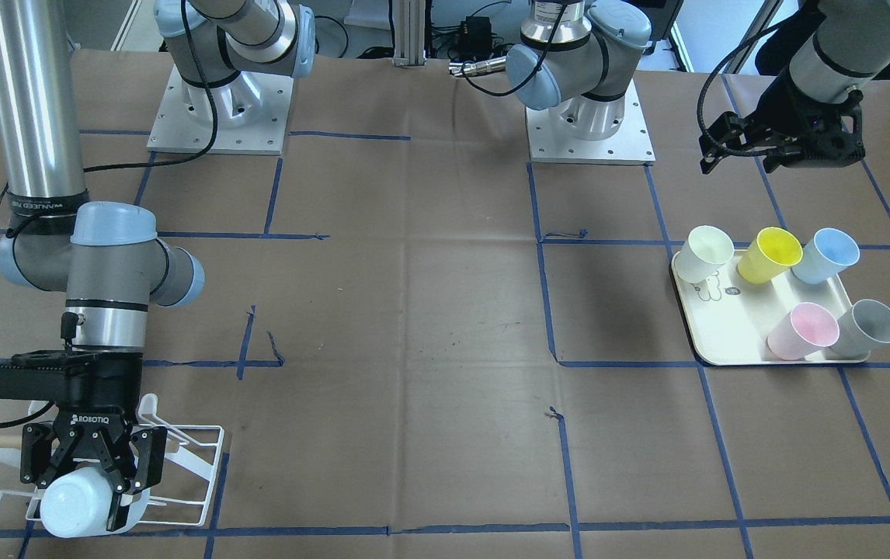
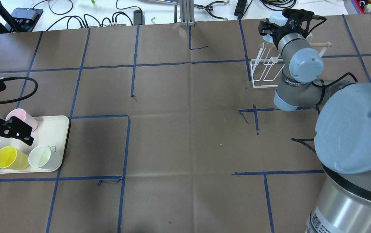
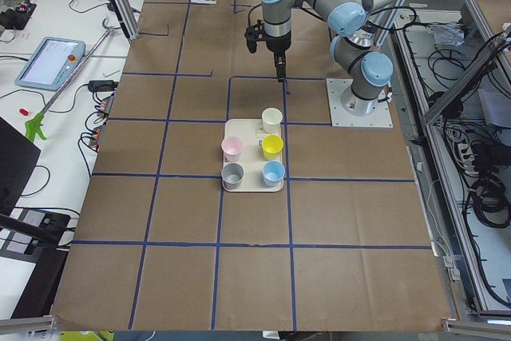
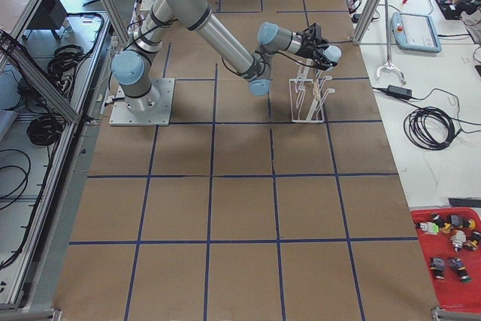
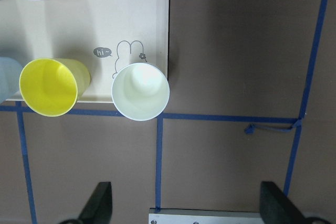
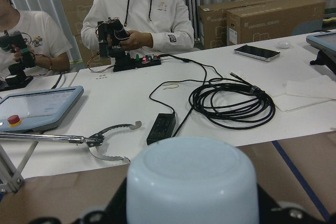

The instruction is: Transfer IKEA cup to right arm and place on rack

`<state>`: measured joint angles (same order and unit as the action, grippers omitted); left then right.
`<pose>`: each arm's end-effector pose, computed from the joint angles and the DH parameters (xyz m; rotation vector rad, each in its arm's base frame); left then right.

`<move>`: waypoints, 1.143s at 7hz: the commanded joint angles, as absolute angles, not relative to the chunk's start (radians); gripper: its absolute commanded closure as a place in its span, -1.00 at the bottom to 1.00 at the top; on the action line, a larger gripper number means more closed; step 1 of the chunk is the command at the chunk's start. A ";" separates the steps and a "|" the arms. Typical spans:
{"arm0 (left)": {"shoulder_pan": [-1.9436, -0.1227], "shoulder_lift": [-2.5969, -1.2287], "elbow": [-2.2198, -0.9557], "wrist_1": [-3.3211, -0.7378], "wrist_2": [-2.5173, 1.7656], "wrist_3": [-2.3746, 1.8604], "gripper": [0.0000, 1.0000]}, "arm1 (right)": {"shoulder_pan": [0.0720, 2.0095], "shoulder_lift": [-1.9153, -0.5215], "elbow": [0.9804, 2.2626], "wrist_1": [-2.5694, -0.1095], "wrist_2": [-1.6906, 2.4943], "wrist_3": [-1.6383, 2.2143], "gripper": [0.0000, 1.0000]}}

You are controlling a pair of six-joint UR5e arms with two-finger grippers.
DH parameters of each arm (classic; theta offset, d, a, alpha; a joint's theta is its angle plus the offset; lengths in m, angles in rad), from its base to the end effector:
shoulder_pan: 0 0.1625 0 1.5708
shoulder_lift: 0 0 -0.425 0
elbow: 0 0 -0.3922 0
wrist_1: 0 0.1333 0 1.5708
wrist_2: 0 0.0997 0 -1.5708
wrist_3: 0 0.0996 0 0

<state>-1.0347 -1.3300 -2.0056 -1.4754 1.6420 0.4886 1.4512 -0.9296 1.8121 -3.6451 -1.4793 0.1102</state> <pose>0.0820 -0.3851 0.3909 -0.0687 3.1215 0.1888 0.0659 -0.6449 0.2561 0.2129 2.5330 -1.7235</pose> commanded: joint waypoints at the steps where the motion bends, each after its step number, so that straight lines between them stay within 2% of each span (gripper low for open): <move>1: -1.026 -1.341 -2.176 -1.253 1.640 0.515 -0.98 | 1.451 -0.927 1.807 -3.645 -1.480 0.110 -0.99; 4: -1.025 -1.431 -2.292 -1.015 1.640 0.518 -0.98 | 1.453 -0.934 1.805 -3.649 -1.480 0.112 -0.99; 6: -1.025 -1.514 -2.292 -0.939 1.640 0.518 -0.97 | 1.459 -0.966 1.804 -3.649 -1.477 0.127 -0.99; 8: -1.023 -1.549 -2.292 -0.919 1.640 0.529 -0.98 | 1.489 -1.075 1.827 -3.634 -1.463 0.141 -0.99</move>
